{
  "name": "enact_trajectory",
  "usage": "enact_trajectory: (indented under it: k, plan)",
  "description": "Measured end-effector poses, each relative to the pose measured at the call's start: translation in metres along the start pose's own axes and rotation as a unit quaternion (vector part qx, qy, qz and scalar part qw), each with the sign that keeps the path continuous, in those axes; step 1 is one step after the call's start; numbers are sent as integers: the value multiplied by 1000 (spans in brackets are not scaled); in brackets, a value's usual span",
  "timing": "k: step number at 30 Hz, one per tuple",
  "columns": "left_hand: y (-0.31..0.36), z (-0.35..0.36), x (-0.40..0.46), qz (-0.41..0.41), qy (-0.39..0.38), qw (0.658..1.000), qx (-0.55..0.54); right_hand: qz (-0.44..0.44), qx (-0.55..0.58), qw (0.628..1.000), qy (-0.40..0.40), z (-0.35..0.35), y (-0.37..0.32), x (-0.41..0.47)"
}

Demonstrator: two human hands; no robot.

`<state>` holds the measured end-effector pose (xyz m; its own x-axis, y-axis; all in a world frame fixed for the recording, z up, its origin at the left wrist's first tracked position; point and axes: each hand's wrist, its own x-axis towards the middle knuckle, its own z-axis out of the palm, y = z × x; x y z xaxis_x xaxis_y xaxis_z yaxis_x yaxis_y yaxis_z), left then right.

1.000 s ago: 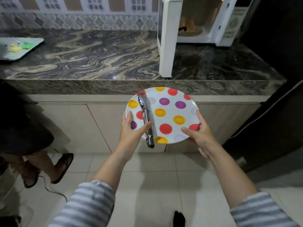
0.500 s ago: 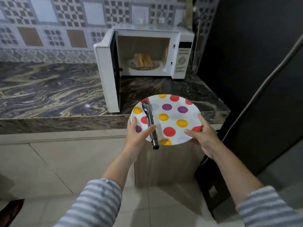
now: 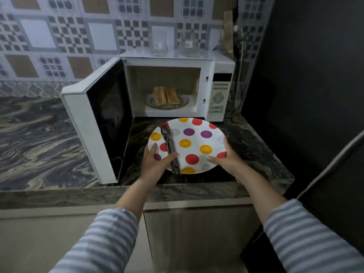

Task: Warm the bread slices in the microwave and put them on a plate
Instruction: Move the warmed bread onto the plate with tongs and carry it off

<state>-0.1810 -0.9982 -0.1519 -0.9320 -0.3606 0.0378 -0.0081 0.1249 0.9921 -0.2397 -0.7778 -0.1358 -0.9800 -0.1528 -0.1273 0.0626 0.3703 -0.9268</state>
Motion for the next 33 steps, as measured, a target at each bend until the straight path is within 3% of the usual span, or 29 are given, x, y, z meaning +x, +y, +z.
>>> enact_trajectory:
  k: [4, 11, 16, 19, 24, 29, 33]
  plan:
    - [-12, 4, 44, -3, 26, 998, 56, 24, -58, 998, -16, 8, 14, 54]
    - [-24, 16, 75, -44, 34, 976, 211, 39, -141, 987, -69, 16, 108, 187]
    - [-34, 25, 83, -99, 6, 927, 363, 83, -237, 964, -83, 8, 62, 160]
    - [-38, 29, 86, -100, 11, 922, 374, 85, -305, 943, -99, 5, 22, 128]
    - [-40, 32, 86, -108, 13, 908, 405, 81, -359, 920, -139, 3, 15, 133]
    - [-33, 34, 82, -132, -2, 898, 420, 111, -375, 911, -127, 4, 3, 139]
    - [-34, 28, 88, -83, 38, 906, 414, 5, -391, 919, -50, 28, -14, 135]
